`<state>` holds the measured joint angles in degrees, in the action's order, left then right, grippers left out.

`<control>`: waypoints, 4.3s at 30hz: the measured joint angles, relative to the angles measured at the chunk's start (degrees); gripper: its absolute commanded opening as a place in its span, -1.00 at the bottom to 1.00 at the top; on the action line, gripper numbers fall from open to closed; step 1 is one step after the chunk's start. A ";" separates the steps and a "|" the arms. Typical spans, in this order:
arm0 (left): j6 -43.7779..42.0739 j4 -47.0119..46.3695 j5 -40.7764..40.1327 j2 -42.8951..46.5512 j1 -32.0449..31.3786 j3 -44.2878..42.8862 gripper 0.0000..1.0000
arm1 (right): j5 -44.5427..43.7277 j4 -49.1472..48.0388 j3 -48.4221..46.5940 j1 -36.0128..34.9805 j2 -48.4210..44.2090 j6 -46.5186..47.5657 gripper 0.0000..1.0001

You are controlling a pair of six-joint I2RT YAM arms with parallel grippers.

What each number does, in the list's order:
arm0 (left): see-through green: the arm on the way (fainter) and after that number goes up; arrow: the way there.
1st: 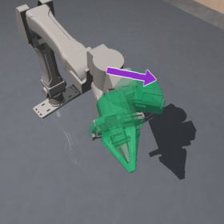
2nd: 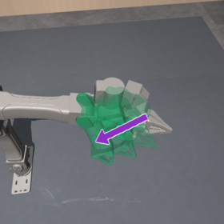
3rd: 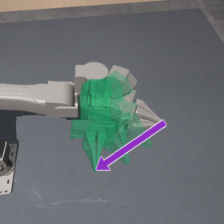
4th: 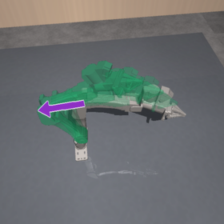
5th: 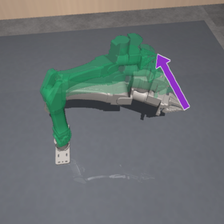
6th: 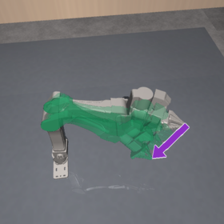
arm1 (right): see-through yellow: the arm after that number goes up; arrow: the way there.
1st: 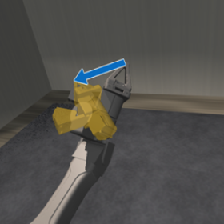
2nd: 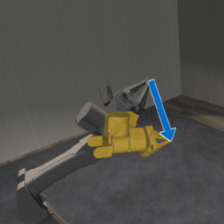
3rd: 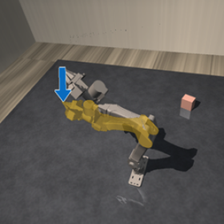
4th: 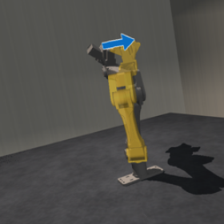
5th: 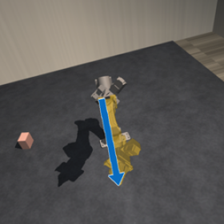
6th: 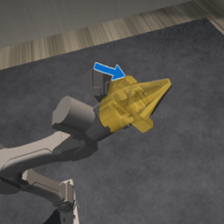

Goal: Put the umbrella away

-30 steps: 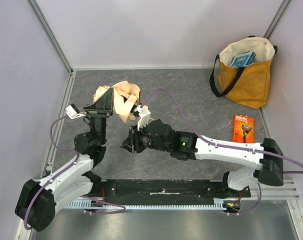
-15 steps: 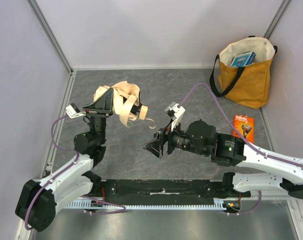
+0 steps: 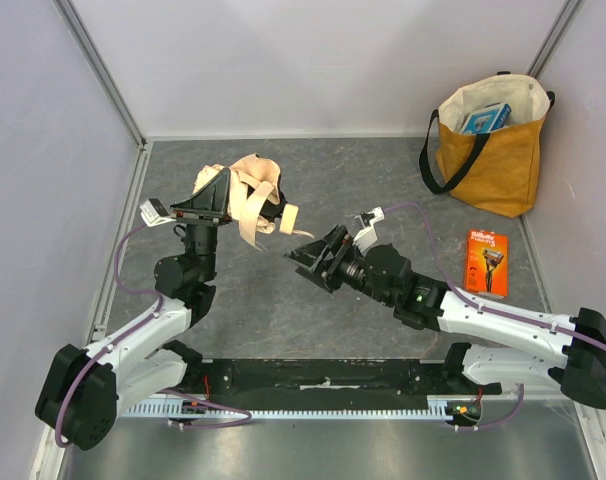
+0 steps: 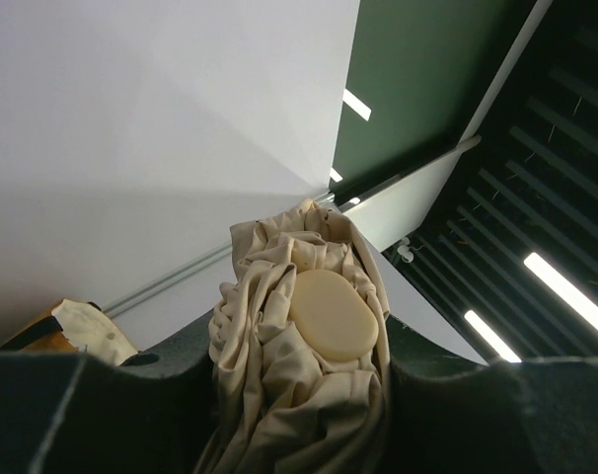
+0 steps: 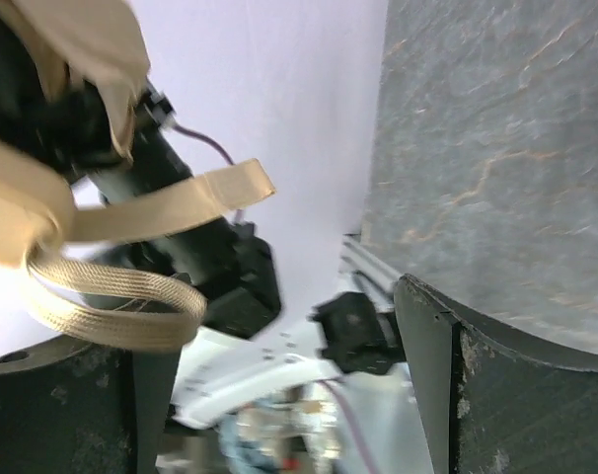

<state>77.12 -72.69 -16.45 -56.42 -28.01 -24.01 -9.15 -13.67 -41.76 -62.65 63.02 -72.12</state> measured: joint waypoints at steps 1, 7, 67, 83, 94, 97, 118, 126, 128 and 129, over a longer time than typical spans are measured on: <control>0.00 -0.04 0.02 0.00 0.00 -0.04 -0.96 | 1.03 0.00 0.11 1.44 0.11 -5.40 0.79; -0.02 -0.26 0.48 -1.68 0.04 -0.04 -0.97 | 10.03 -12.39 3.80 4.74 5.60 -29.70 0.75; 5.14 -0.24 4.83 -1.75 0.35 -1.44 -0.96 | 11.26 -34.95 -9.57 1.99 28.44 -42.29 -1.00; 23.98 1.16 9.09 3.21 0.20 0.28 -0.96 | 17.40 -44.65 -22.58 9.92 41.66 -36.41 -1.00; 26.10 38.12 13.90 21.68 0.31 0.28 -0.97 | 25.97 -45.90 -23.87 14.08 40.74 -18.08 -1.00; 24.00 54.01 13.79 25.11 0.31 -3.69 -0.96 | 27.26 -43.12 -23.12 14.08 38.53 -11.15 -1.00; 8.15 90.55 11.93 31.04 -0.09 -9.31 -0.96 | 26.73 -36.48 -9.55 13.18 25.70 14.58 -1.00; 8.07 91.97 12.02 25.05 -0.44 -9.49 -0.96 | 25.14 -32.46 -8.28 12.11 22.62 20.37 -1.00; 8.07 92.74 11.54 23.61 -0.44 -9.68 -0.96 | 24.48 -31.74 -8.28 11.76 23.04 21.51 -0.99; 8.07 93.64 11.06 22.73 -0.44 -10.01 -0.96 | 24.17 -31.08 -8.28 11.45 23.06 22.43 -1.00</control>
<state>85.19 20.95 -5.39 -33.69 -28.45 -34.02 15.03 -44.75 -50.04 -51.20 86.08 -49.69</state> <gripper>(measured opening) 0.426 0.010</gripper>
